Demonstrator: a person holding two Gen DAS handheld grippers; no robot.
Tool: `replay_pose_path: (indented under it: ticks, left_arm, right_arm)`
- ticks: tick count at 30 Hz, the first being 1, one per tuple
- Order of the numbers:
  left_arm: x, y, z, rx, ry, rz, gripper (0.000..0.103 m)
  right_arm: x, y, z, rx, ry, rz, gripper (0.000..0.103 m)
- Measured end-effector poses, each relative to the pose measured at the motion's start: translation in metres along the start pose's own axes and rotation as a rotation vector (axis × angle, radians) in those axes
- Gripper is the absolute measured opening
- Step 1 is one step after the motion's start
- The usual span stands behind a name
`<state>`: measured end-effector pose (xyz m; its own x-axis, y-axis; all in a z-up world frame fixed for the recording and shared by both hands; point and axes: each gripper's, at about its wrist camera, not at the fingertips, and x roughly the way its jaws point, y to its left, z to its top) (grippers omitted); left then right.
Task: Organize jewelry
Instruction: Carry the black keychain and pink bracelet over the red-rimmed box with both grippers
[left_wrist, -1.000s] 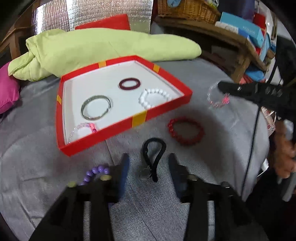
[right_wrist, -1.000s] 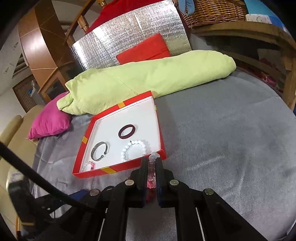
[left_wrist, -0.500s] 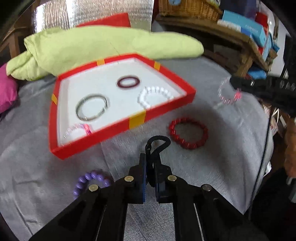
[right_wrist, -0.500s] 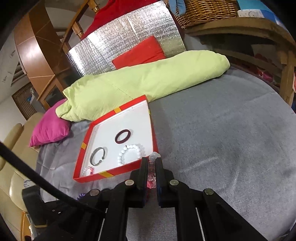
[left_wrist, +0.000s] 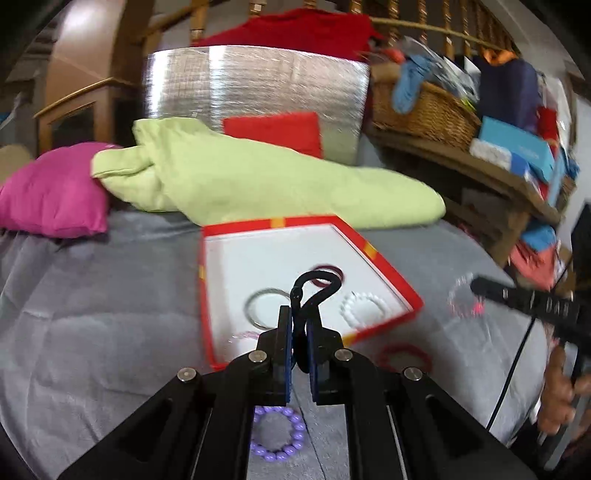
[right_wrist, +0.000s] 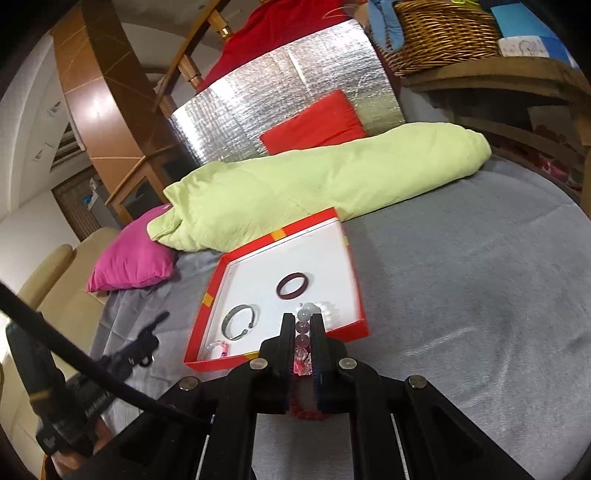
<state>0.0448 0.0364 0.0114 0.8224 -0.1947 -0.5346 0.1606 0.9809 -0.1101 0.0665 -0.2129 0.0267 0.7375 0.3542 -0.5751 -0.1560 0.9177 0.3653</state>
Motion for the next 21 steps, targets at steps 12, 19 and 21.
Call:
replay_pose_path:
  ticks: [12,19,21]
  left_arm:
    - [-0.002,0.012,-0.005,-0.004,0.043,0.084,0.008]
    - [0.002,0.010,-0.012,0.021,0.088,0.175,0.008]
    - [-0.001,0.009,-0.011,0.032,0.077,0.193,0.008]
  right_arm:
    - [0.008,0.018,-0.007,-0.037,0.021,0.010,0.009]
    - [0.017,0.034,-0.015,-0.069,0.056,0.028,0.009]
    - [0.019,0.040,-0.018,-0.082,0.066,0.041,0.009]
